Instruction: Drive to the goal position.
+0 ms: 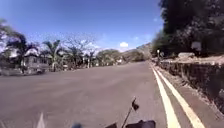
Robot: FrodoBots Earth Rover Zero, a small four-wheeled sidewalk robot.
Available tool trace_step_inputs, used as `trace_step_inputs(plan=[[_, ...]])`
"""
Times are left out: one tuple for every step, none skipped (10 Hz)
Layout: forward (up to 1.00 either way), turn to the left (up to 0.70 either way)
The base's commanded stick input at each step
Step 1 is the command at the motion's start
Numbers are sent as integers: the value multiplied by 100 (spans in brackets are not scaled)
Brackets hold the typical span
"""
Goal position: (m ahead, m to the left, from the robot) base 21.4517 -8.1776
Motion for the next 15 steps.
trace_step_inputs(plan=[[50,0],[50,0],[50,0],[50,0],[50,0],[50,0],[50,0],[50,0],[50,0],[50,0],[50,0],[50,0],[50,0],[50,0],[50,-3]])
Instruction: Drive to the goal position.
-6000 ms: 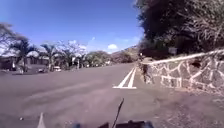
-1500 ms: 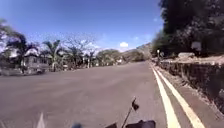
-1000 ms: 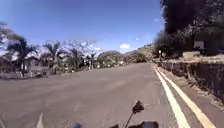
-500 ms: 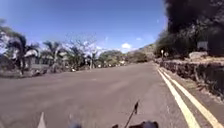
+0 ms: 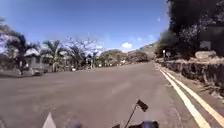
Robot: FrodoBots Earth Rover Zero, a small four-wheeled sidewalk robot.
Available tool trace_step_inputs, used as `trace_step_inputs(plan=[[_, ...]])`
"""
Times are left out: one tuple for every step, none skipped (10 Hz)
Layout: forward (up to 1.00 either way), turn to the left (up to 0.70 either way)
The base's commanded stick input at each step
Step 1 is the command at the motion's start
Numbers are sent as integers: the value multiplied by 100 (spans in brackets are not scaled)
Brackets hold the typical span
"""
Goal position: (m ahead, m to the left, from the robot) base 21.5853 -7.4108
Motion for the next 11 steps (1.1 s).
trace_step_inputs(plan=[[50,-21],[50,-40],[50,-50],[50,-50],[50,-50],[50,-36],[50,-18],[50,0],[50,0],[50,0],[50,0]])
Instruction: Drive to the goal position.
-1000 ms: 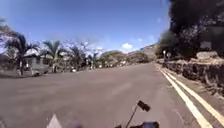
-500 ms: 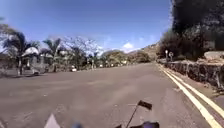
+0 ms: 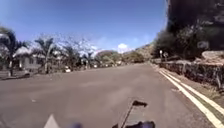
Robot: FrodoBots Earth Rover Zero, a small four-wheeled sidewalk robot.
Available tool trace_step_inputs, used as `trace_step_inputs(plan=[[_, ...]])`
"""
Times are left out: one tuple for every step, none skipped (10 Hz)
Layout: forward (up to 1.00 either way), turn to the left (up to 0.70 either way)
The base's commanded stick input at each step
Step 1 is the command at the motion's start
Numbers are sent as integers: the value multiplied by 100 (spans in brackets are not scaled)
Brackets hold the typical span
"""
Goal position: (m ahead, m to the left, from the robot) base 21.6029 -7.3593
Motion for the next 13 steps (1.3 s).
trace_step_inputs(plan=[[50,0],[50,0],[50,0],[50,0],[50,0],[50,0],[50,0],[50,0],[50,0],[50,0],[50,0],[50,0],[50,0]])
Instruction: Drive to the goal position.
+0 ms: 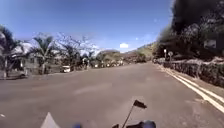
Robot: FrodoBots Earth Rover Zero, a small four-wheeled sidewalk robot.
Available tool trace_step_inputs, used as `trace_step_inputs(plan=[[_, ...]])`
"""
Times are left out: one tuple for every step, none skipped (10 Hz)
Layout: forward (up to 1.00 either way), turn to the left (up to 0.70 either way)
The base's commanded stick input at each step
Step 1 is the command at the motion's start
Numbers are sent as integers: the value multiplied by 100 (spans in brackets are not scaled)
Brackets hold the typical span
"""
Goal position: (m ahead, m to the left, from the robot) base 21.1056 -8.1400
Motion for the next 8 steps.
trace_step_inputs(plan=[[50,0],[50,0],[50,0],[50,0],[50,0],[50,0],[50,0],[50,0]])
